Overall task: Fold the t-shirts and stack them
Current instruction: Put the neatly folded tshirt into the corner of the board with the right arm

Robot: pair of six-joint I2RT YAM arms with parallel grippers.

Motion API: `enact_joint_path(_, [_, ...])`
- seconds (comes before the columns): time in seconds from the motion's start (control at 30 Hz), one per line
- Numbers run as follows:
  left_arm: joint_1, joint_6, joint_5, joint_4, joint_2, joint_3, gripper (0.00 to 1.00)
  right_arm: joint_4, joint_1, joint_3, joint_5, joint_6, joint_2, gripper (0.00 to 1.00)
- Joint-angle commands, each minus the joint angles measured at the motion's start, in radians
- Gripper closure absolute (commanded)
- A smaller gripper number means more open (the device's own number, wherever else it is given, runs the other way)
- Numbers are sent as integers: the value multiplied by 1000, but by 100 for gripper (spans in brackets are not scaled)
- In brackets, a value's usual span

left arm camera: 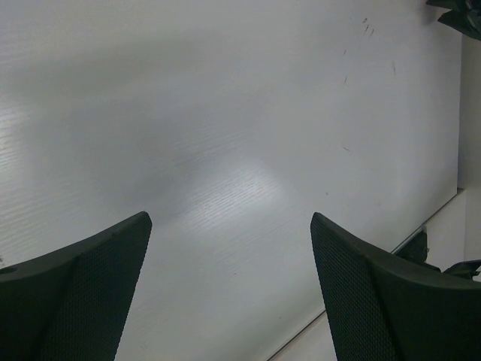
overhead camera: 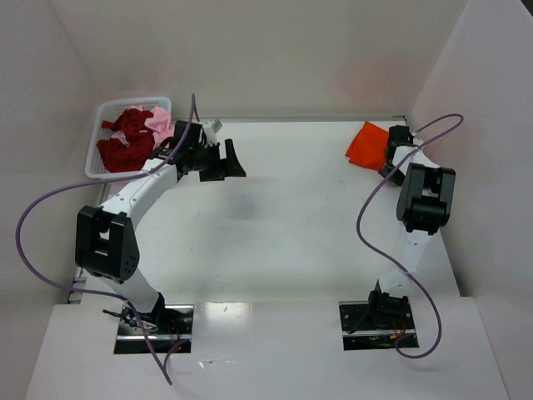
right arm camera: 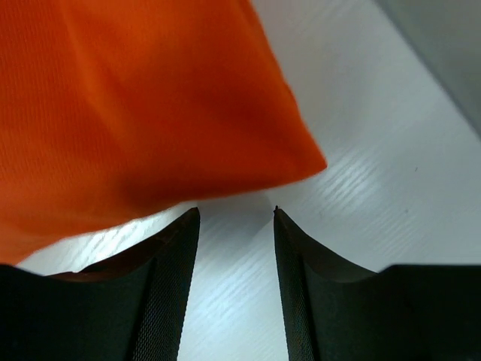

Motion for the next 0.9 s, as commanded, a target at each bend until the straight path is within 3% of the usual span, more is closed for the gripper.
enact_joint_path(0.0, [-3, -5, -2, 4, -23, 13, 6, -3, -13, 67, 104, 8, 41, 50])
enact_joint_path(0.43, [-3, 4, -2, 4, 28, 31, 6, -12, -13, 234, 215, -45, 169, 54])
enact_joint_path(0.57, [-3, 4, -2, 4, 46, 42, 6, 2, -13, 320, 215, -71, 204, 45])
enact_joint_path(0.87, [-3, 4, -2, 4, 55, 42, 6, -51, -13, 541, 222, -124, 319, 41])
